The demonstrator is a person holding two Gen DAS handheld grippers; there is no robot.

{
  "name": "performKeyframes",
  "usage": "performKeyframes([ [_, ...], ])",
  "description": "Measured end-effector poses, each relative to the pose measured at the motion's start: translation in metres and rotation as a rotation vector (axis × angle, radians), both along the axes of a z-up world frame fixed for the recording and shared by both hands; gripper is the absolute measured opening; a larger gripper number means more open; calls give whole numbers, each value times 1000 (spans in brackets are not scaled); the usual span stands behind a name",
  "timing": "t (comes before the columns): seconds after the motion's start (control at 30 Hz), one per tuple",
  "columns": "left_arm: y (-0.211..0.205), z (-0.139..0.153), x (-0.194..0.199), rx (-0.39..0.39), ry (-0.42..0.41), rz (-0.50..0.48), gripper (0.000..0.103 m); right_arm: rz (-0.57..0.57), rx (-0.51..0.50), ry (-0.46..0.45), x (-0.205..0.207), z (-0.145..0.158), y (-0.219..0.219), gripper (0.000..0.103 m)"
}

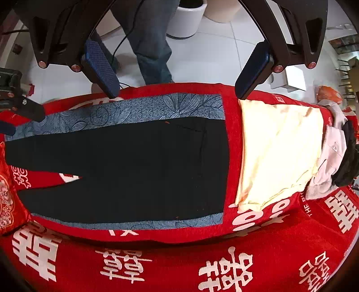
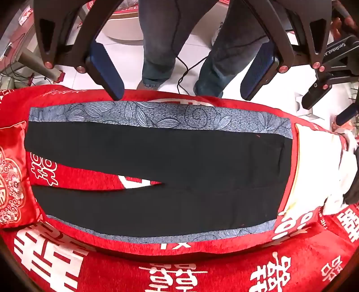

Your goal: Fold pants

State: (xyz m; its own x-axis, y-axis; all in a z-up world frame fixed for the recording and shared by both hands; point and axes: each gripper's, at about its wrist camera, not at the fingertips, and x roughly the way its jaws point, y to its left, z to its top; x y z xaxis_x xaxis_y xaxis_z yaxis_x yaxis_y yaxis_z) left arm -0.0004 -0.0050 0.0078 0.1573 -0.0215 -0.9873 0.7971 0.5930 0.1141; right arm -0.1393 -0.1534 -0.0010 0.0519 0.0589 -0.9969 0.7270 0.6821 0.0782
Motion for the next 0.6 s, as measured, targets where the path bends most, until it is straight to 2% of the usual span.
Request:
performKeyframes([
  [0.13,-1,1,0,-8,13,-7,103,0,-5,-2,0,1,1,103],
  [0.6,-6,6,-6,7,-47,-27,103,1,-11,-4,0,3,1,103],
])
